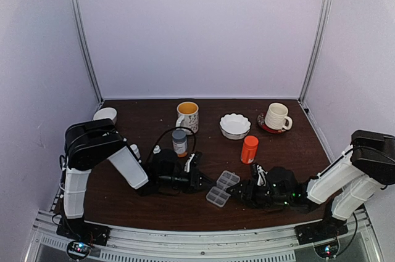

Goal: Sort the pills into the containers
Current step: Pick up the pill container from the center of the board, then pass from the right arm to the left, then open the lid of the pill container.

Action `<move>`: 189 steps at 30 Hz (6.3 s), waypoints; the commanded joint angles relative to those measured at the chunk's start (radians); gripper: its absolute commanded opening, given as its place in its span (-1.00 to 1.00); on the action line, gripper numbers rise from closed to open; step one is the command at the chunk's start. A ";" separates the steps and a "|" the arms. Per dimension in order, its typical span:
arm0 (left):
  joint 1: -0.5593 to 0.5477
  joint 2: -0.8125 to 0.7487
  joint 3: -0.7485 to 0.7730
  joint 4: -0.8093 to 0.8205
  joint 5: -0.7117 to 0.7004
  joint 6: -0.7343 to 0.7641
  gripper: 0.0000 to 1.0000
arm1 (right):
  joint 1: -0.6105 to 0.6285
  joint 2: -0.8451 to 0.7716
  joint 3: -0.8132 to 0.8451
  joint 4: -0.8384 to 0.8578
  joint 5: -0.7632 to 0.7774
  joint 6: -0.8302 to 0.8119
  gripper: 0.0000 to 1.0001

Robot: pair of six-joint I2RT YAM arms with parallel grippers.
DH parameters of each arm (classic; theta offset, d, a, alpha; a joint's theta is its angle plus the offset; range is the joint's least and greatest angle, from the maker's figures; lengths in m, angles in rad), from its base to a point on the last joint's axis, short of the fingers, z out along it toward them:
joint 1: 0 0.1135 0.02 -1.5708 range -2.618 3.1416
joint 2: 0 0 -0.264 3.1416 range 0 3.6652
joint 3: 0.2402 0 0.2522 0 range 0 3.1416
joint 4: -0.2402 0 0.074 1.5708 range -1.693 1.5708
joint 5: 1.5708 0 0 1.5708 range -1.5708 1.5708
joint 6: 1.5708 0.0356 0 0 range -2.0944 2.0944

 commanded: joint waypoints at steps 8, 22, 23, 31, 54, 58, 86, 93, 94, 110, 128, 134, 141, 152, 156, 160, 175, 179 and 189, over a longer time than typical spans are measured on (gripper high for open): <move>0.013 0.094 -0.052 -0.192 -0.052 0.031 -0.96 | -0.019 0.022 0.037 -0.032 -0.007 -0.018 0.33; 0.012 0.088 -0.046 -0.214 -0.051 0.042 -0.97 | -0.021 0.106 -0.004 0.205 -0.041 0.070 -0.17; 0.011 0.088 -0.044 -0.219 -0.053 0.045 -0.98 | -0.021 0.105 -0.006 0.211 -0.040 0.071 -0.23; 0.011 0.082 -0.033 -0.253 -0.064 0.059 -0.98 | -0.021 0.053 -0.012 0.161 -0.033 0.054 -0.56; -0.034 -0.150 0.057 -0.645 -0.209 0.231 -0.46 | -0.021 -0.072 0.061 -0.133 -0.002 -0.044 -0.67; -0.035 -0.234 -0.034 -0.503 -0.213 0.168 -0.02 | -0.021 -0.123 0.054 -0.120 -0.002 -0.082 -0.67; -0.092 -0.550 -0.056 -0.285 -0.124 0.127 0.68 | -0.008 -0.504 0.156 -0.350 -0.104 -0.258 -0.57; -0.101 -0.548 0.001 -0.371 -0.135 0.148 0.64 | -0.004 -0.535 0.157 -0.334 -0.122 -0.261 -0.56; -0.101 -0.546 0.011 -0.384 -0.133 0.154 0.63 | -0.004 -0.535 0.157 -0.332 -0.123 -0.260 -0.56; -0.113 -0.505 0.069 -0.321 -0.010 0.116 -0.11 | -0.001 -0.543 0.134 -0.240 -0.150 -0.261 -0.53; -0.115 -0.513 0.094 -0.382 -0.005 0.143 -0.61 | -0.001 -0.593 0.091 -0.125 -0.205 -0.264 -0.19; -0.113 -0.512 0.100 -0.384 0.001 0.146 -0.62 | -0.001 -0.632 0.079 -0.109 -0.220 -0.266 -0.19; -0.109 -0.511 0.087 -0.384 -0.007 0.147 -0.62 | -0.001 -0.689 0.031 -0.033 -0.212 -0.243 -0.21; -0.104 -0.520 0.089 -0.332 0.023 0.112 -0.63 | -0.002 -0.783 0.015 -0.118 -0.175 -0.267 0.11; -0.106 -0.535 0.091 -0.272 0.046 0.075 -0.63 | -0.003 -0.789 0.018 -0.177 -0.147 -0.281 0.57; -0.117 -0.540 0.102 -0.200 0.072 0.032 -0.62 | -0.004 -0.778 0.041 -0.182 -0.151 -0.285 0.63; -0.149 -0.553 0.167 -0.238 0.117 0.035 -0.62 | -0.004 -0.706 0.148 -0.105 -0.269 -0.248 -0.05; -0.150 -0.558 0.170 -0.256 0.120 0.046 -0.62 | -0.004 -0.733 0.142 -0.126 -0.272 -0.252 -0.26; -0.150 -0.550 0.196 -0.317 0.129 0.073 -0.62 | -0.004 -0.790 0.127 -0.154 -0.321 -0.256 -0.51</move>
